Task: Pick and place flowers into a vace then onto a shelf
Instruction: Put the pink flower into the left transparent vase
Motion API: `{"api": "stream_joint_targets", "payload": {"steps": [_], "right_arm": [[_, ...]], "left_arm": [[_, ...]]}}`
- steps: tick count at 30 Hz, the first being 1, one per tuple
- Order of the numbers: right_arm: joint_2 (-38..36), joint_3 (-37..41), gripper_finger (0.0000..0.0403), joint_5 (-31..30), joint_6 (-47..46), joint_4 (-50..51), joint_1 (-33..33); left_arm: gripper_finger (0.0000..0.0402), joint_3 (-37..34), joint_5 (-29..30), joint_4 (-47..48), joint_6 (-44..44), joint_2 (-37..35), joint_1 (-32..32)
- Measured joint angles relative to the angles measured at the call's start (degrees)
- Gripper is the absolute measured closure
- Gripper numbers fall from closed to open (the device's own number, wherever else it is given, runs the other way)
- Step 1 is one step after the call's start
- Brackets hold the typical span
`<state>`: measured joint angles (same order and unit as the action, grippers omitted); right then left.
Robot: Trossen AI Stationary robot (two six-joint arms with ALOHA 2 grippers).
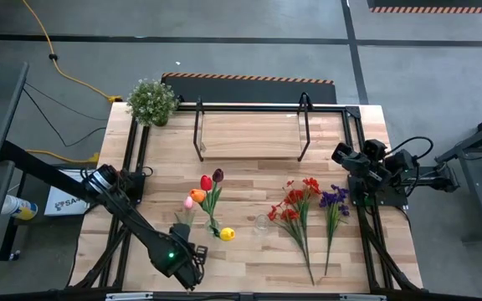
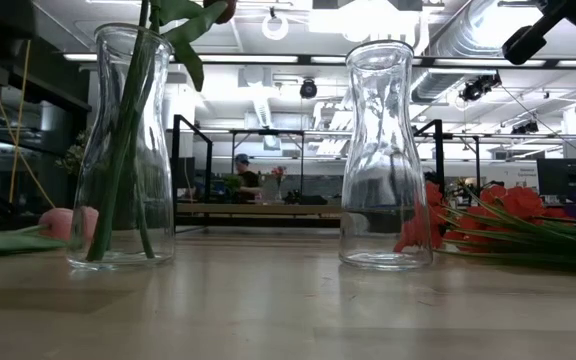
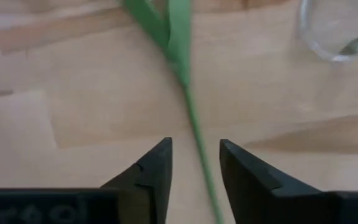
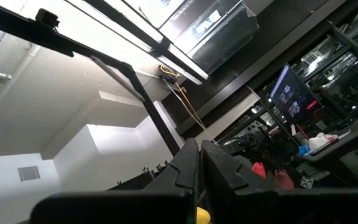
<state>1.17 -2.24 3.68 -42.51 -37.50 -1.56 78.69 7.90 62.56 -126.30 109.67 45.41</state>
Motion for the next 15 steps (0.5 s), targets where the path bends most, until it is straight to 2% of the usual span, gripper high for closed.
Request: {"api": "stream_joint_targets", "payload": {"steps": [8, 15], "right_arm": [[0.0, 0.0, 0.0391, 0.0, 0.1, 0.0, 0.0], [0.0, 0.0, 0.0391, 0.0, 0.1, 0.0, 0.0]], "left_arm": [[0.0197, 0.0, 4.2, 0.3, -0.1, 0.0, -0.1], [0.0190, -2.6, 5.1, -1.6, -0.7, 0.0, -0.1]]}}
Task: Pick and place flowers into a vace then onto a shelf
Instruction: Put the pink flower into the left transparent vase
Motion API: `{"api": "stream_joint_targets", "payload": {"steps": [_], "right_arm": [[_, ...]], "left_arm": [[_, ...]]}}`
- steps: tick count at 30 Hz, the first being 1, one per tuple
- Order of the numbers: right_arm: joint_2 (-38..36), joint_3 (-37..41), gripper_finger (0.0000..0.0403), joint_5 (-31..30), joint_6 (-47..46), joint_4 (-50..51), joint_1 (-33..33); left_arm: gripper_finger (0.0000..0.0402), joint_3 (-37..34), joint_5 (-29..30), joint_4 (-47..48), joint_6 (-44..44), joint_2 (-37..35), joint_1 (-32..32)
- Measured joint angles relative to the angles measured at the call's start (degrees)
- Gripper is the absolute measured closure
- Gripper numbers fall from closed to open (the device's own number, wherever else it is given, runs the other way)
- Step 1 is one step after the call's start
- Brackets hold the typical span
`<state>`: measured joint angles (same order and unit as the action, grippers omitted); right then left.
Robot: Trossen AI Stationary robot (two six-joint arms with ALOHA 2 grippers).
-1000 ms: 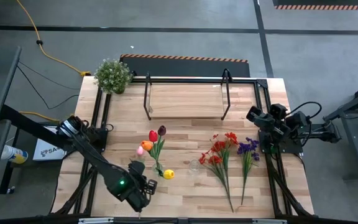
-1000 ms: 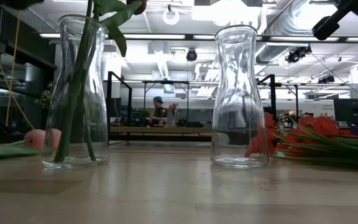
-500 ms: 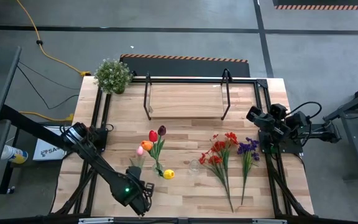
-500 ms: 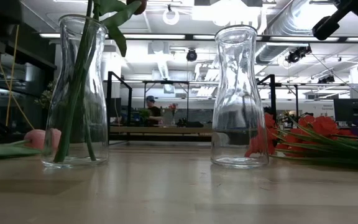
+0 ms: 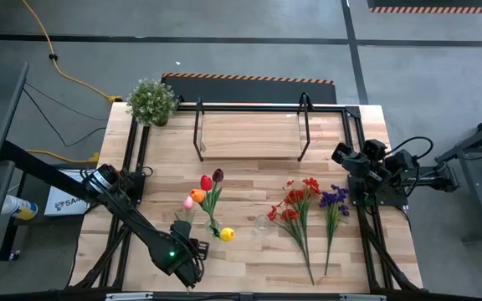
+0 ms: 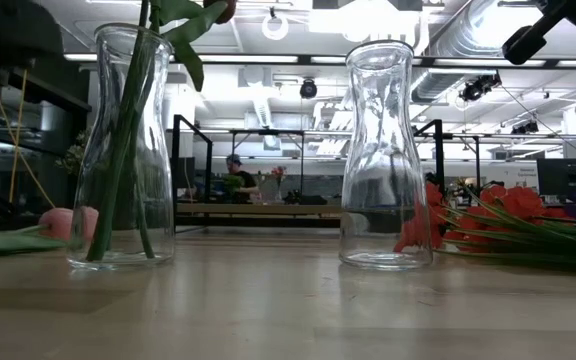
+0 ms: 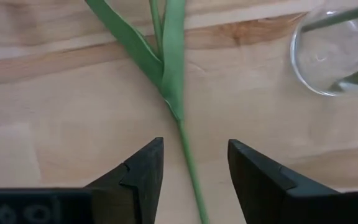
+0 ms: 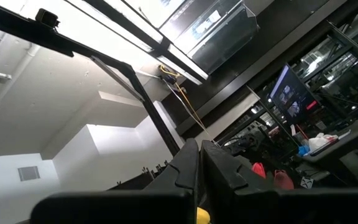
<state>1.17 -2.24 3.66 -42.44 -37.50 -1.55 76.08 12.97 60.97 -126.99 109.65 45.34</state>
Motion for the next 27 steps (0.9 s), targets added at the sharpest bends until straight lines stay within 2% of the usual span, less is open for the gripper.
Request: {"api": "stream_joint_targets", "payload": {"steps": [11, 22, 27], "right_arm": [[0.0, 0.0, 0.0391, -0.1, 0.5, 0.0, 0.0], [0.0, 0.0, 0.0391, -0.2, 0.5, 0.4, 0.0], [0.0, 0.0, 0.0391, -0.2, 0.5, 0.4, 0.0]], "left_arm": [[0.0190, -8.4, -0.1, -13.0, -0.8, -0.5, 0.0], [0.0193, -9.0, -3.3, -12.9, -0.8, -0.3, -0.1], [0.0227, -9.1, -3.9, -12.6, -0.8, -0.3, -0.1]]}}
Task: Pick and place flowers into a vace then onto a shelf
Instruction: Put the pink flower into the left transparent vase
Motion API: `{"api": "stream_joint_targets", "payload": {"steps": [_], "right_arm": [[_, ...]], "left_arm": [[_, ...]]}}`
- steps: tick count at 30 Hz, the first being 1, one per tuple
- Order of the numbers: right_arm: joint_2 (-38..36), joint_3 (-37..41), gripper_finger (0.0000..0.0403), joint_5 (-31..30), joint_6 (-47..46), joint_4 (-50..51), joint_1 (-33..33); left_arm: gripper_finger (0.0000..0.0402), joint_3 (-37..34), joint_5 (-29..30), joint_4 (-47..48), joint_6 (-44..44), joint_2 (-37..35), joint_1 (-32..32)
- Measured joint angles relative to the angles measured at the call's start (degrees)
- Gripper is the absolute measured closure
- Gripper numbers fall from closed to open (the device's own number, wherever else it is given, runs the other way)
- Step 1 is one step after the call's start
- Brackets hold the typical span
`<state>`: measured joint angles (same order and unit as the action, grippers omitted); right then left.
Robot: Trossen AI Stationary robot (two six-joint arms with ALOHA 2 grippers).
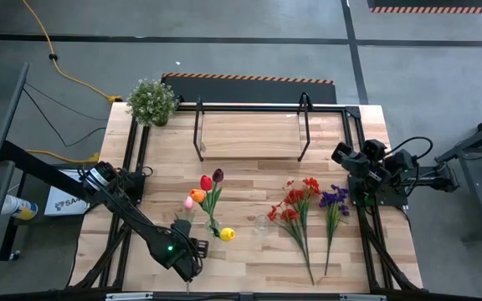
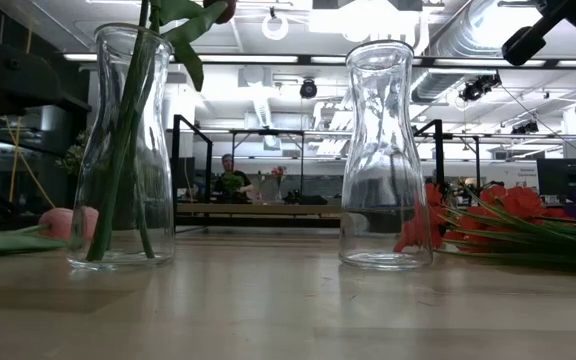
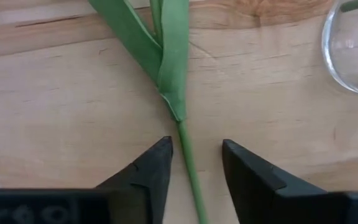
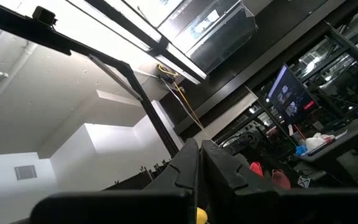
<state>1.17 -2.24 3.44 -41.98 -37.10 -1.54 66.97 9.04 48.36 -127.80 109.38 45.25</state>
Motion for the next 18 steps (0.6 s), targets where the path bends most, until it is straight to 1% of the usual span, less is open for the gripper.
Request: {"api": "stream_joint_targets", "payload": {"steps": [4, 9, 10, 15, 18], "right_arm": [[0.0, 0.0, 0.0391, 0.0, 0.0, 0.0, 0.0], [0.0, 0.0, 0.0391, 0.0, 0.0, 0.0, 0.0], [0.0, 0.0, 0.0391, 0.0, 0.0, 0.0, 0.0], [0.0, 0.0, 0.0391, 0.1, 0.0, 0.0, 0.0], [0.0, 0.0, 0.0391, 0.3, 0.0, 0.0, 0.0]], "left_arm": [[0.0281, -0.1, -0.4, 0.4, 0.0, 0.0, 0.0], [0.0373, -0.1, -0.8, 0.6, -0.2, 0.0, 0.1], [0.0381, -0.1, -0.8, 0.7, -0.2, 0.0, 0.1], [0.0370, -0.1, -2.8, 1.5, -2.5, 0.0, 0.1], [0.0383, 0.6, -2.9, 2.5, -2.8, 0.1, 0.3]]}}
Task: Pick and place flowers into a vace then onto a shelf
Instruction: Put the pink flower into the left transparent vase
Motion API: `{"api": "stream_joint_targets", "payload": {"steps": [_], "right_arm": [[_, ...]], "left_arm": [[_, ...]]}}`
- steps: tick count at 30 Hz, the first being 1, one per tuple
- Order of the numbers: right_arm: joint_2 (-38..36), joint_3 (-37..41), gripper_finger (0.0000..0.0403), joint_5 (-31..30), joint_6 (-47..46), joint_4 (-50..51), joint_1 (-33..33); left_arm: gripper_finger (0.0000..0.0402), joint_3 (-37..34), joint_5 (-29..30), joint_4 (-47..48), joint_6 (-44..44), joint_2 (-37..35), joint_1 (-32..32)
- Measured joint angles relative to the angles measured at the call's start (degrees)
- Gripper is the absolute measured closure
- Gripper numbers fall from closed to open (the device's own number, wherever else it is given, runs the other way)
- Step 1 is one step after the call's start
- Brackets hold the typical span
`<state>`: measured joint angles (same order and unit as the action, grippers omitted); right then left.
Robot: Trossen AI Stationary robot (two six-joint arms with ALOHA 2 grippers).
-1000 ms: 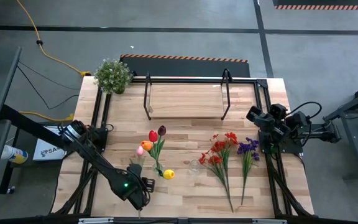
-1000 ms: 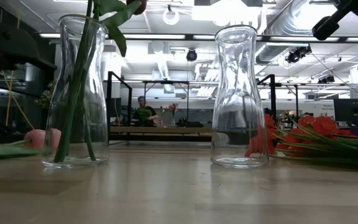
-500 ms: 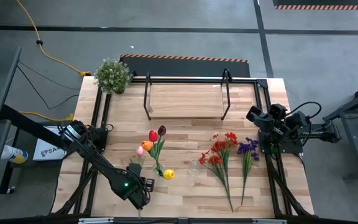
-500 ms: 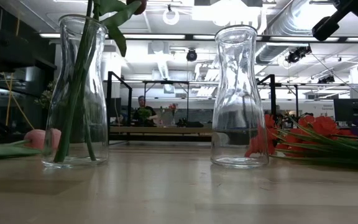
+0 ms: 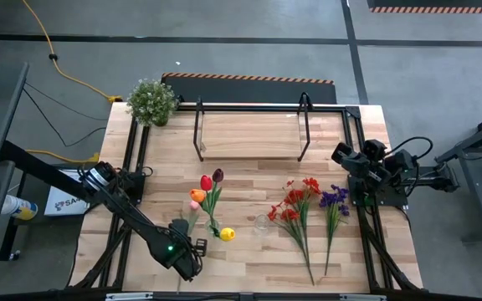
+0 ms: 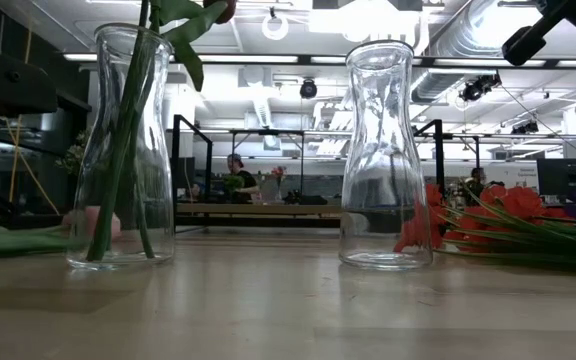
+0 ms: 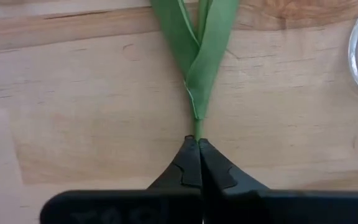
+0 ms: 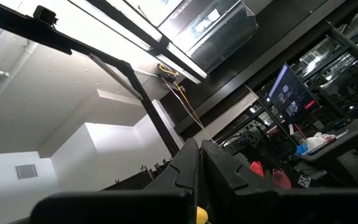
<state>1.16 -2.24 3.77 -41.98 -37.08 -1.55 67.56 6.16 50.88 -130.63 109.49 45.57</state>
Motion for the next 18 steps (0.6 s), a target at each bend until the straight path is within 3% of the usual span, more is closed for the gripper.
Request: {"api": "stream_joint_targets", "payload": {"steps": [5, 11, 18], "right_arm": [[0.0, 0.0, 0.0391, 0.5, 0.0, 0.0, 0.0], [0.0, 0.0, 0.0391, 0.8, -0.5, 0.0, 0.0], [0.0, 0.0, 0.0391, 1.2, -0.6, 0.0, 0.0]], "left_arm": [[0.0382, 2.6, 0.1, 3.7, -0.4, 0.3, 0.2], [0.0382, 6.5, -2.9, 12.9, -0.3, 0.5, 0.5], [0.0382, 13.1, -2.2, 25.1, -1.3, 0.4, 2.0]]}}
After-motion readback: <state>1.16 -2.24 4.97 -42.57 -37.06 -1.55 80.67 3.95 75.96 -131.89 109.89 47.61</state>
